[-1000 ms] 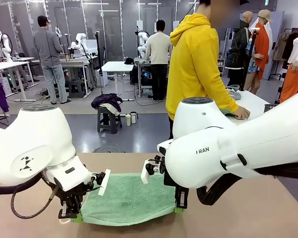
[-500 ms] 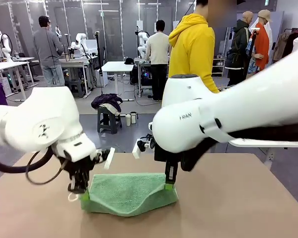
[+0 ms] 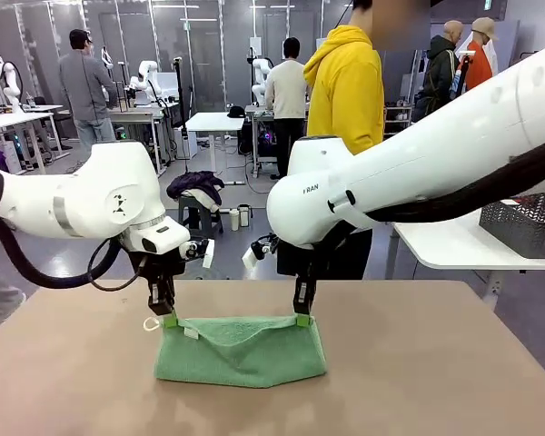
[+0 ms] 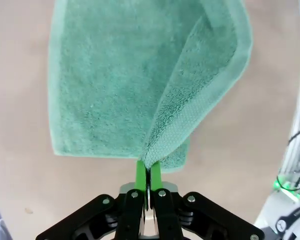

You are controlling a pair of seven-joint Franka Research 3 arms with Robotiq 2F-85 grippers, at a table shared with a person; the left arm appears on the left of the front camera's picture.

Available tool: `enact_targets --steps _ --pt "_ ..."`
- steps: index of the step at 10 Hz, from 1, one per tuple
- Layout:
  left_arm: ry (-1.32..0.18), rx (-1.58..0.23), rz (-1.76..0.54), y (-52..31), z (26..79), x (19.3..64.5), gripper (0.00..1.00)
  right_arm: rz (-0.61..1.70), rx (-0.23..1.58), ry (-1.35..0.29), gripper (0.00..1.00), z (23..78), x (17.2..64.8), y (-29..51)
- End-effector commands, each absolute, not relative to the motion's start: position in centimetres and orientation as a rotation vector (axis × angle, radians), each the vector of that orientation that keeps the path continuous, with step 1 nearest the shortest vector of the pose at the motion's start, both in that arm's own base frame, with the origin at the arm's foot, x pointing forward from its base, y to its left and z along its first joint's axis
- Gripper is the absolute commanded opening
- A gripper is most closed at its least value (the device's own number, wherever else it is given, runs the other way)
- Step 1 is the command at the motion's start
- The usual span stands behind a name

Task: Fold the towels and place them in the basket.
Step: When a person lays out a Towel with hook on the table, fold it in half twice.

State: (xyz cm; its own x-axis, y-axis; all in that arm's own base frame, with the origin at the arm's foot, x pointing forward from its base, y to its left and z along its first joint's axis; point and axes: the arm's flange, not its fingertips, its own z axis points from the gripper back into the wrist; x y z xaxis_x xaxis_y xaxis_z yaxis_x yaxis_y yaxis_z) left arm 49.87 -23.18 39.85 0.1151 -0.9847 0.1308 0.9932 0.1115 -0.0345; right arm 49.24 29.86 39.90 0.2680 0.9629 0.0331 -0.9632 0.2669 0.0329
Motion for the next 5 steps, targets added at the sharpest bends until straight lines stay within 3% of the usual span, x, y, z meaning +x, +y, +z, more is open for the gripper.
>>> enact_targets --steps 1,5 --pt "-0.073 -0.171 -1.428 -23.5 39.5 51.5 0.04 1.236 0.028 -0.028 0.04 39.2 50.9 30.1" --pt "-0.093 -0.154 -1.328 -21.4 37.8 54.7 0.04 1.193 0.050 -0.083 0.04 37.0 54.8 27.6"
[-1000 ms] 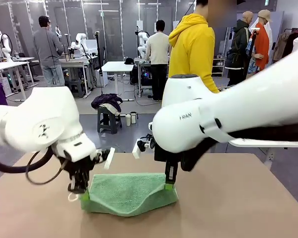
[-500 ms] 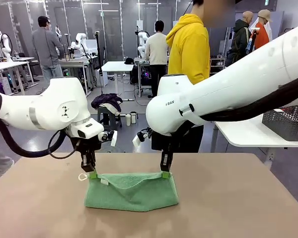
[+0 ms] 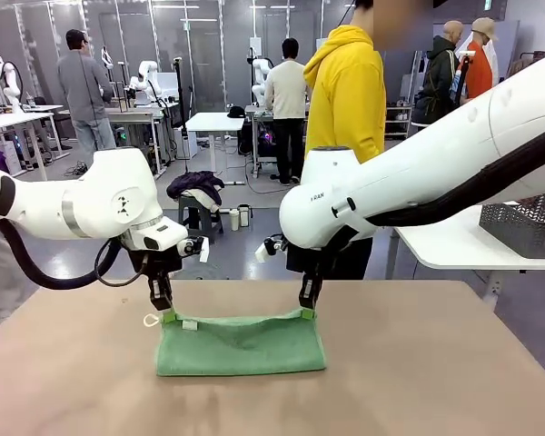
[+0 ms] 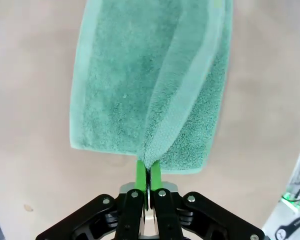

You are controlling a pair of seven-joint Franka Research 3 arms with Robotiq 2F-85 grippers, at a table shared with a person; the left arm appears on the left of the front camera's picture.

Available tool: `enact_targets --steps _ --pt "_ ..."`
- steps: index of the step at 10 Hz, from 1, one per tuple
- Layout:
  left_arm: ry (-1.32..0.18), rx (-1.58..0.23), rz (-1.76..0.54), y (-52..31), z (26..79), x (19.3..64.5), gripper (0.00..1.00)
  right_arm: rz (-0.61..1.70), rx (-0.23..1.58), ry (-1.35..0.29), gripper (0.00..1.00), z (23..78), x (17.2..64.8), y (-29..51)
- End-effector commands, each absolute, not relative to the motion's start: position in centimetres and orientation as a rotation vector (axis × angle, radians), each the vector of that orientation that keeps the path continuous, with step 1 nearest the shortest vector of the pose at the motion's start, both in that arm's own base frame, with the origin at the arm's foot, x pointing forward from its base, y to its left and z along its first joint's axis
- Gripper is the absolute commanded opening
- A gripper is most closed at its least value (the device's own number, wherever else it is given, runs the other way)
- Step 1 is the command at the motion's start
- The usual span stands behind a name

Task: Fold the towels and place them in the basket.
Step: When a person lays out a Towel with hook on the table, fold it in half twice.

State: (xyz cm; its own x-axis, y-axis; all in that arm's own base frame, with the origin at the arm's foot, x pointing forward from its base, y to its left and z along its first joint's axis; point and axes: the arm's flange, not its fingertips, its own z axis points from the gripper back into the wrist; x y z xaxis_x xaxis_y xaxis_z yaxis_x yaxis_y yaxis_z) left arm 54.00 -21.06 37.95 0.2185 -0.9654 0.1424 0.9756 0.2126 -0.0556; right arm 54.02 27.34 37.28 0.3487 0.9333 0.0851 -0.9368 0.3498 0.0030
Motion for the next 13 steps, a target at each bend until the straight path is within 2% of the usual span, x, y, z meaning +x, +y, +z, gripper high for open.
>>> enact_targets --steps 1,4,5,9,13 --pt "-0.079 -0.174 -1.337 -21.0 37.5 55.0 0.04 1.204 0.071 -0.081 0.04 36.7 55.5 27.4" --pt "-0.072 -0.222 -1.362 -20.7 36.9 55.6 0.04 1.208 0.096 -0.059 0.04 36.4 56.2 27.3" --pt "-0.066 -0.157 -1.331 -20.3 36.7 54.8 0.04 1.194 0.070 -0.072 0.04 36.1 55.7 26.9" --pt "-0.066 -0.157 -1.331 -20.3 36.7 54.8 0.04 1.194 0.070 -0.072 0.04 36.1 55.7 26.9" --pt "-0.003 -0.271 -1.424 -21.9 36.7 57.5 0.04 1.177 0.156 0.022 0.04 35.9 58.7 27.6"
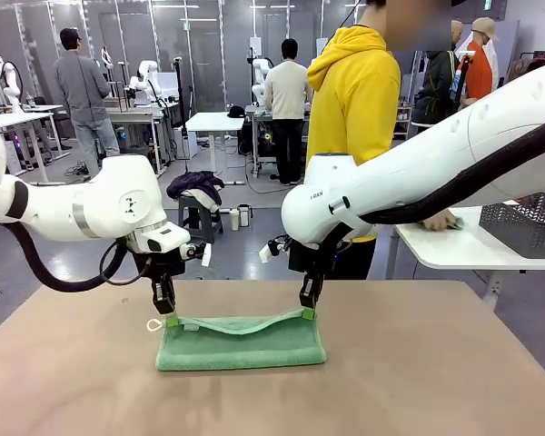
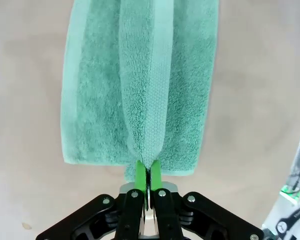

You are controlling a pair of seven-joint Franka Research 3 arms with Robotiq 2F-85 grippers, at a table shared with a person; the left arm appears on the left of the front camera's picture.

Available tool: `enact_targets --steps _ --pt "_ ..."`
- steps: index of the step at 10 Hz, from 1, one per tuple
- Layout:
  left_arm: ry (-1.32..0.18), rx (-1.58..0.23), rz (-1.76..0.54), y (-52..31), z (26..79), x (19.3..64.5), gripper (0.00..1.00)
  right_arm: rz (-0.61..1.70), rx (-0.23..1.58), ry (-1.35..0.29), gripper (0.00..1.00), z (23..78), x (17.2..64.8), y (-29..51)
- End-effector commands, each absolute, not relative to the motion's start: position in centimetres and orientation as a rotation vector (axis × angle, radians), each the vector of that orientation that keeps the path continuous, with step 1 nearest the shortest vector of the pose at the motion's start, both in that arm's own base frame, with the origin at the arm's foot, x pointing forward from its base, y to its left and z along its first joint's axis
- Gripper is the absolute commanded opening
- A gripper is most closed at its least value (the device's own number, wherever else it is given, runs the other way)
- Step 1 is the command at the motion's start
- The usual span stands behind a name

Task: Fold the towels and place them in the basket.
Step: When a person lays out a Towel with hook on the table, fold it in half twice.

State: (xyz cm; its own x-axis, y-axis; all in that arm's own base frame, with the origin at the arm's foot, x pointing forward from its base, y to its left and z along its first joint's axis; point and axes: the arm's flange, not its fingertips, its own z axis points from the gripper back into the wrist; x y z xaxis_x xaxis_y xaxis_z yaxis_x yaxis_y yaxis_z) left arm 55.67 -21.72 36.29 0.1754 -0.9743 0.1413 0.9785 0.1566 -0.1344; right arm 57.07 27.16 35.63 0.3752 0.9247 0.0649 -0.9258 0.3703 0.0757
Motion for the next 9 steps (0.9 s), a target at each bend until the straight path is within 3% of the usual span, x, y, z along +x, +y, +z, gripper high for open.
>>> enact_targets --steps 1,9 --pt "0.006 -0.271 -1.406 -21.9 36.6 58.0 0.04 1.162 0.174 0.034 0.04 35.8 59.3 27.5" --pt "0.010 -0.307 -1.288 -20.7 34.7 61.3 0.04 1.119 0.224 0.008 0.04 33.6 62.9 26.5"
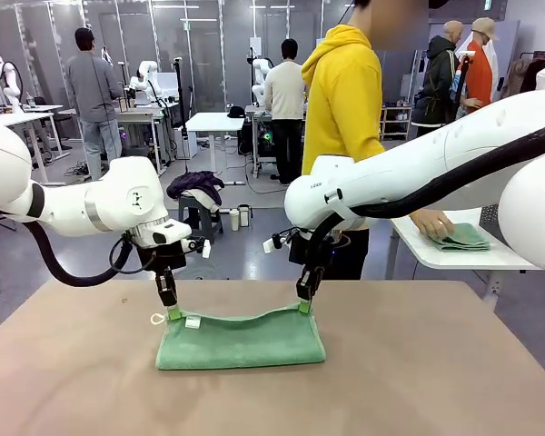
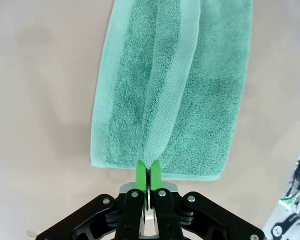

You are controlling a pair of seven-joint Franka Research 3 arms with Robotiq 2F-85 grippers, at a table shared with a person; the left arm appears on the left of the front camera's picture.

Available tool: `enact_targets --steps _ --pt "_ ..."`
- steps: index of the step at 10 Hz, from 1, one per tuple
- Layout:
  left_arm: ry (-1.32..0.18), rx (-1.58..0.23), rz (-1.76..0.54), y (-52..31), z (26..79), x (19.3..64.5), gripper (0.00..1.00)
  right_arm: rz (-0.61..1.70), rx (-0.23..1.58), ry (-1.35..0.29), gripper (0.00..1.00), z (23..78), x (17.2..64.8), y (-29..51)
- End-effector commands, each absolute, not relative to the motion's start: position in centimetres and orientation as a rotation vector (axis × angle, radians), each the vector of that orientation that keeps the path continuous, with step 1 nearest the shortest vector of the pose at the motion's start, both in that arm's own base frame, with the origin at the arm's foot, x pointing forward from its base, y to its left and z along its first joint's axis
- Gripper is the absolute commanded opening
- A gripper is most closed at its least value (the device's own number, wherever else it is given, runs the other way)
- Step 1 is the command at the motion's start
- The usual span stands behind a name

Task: Fold the towels and place them in the basket.
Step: When a person lays out a Towel with hook on the table, fold it in half twice.

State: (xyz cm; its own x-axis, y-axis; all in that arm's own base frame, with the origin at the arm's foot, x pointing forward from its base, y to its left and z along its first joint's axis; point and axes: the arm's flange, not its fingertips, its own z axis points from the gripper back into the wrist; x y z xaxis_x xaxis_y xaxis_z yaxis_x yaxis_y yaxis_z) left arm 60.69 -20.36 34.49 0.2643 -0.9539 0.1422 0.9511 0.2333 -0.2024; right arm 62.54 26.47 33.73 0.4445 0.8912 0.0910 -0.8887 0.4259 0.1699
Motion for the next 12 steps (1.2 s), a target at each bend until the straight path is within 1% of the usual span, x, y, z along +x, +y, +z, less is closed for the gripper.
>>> enact_targets --steps 1,2,4,5,6,7,8,9,11,12 --pt "0.005 -0.316 -1.270 -20.5 34.4 61.5 0.04 1.115 0.228 -0.001 0.04 33.4 63.1 26.3" --pt "-0.004 -0.319 -1.263 -20.4 34.2 61.8 0.04 1.114 0.232 -0.012 0.04 33.2 63.3 26.2" --pt "-0.013 -0.321 -1.247 -20.4 33.6 62.6 0.04 1.097 0.234 -0.018 0.16 32.7 64.0 26.1" --pt "-0.009 -0.317 -1.239 -20.5 33.5 62.7 0.09 1.102 0.240 -0.031 0.28 32.7 64.1 26.1" --pt "-0.021 -0.317 -1.245 -20.5 33.7 62.5 0.40 1.114 0.239 -0.044 0.46 32.8 64.0 26.0" --pt "-0.039 -0.307 -1.262 -20.4 34.1 62.3 0.61 1.129 0.232 -0.047 0.64 32.9 63.9 25.9" --pt "-0.036 -0.291 -1.295 -20.2 34.5 61.9 0.91 1.149 0.224 -0.048 0.82 33.1 63.7 25.9" --pt "-0.034 -0.274 -1.314 -20.1 34.9 61.5 1.00 1.160 0.214 -0.051 0.99 33.4 63.4 26.1" --pt "-0.047 -0.246 -1.345 -19.8 35.7 60.7 1.00 1.173 0.194 -0.064 1.00 34.3 62.8 26.1" --pt "-0.041 -0.231 -1.366 -19.8 35.8 60.3 0.90 1.182 0.183 -0.062 1.00 34.6 62.5 26.1"
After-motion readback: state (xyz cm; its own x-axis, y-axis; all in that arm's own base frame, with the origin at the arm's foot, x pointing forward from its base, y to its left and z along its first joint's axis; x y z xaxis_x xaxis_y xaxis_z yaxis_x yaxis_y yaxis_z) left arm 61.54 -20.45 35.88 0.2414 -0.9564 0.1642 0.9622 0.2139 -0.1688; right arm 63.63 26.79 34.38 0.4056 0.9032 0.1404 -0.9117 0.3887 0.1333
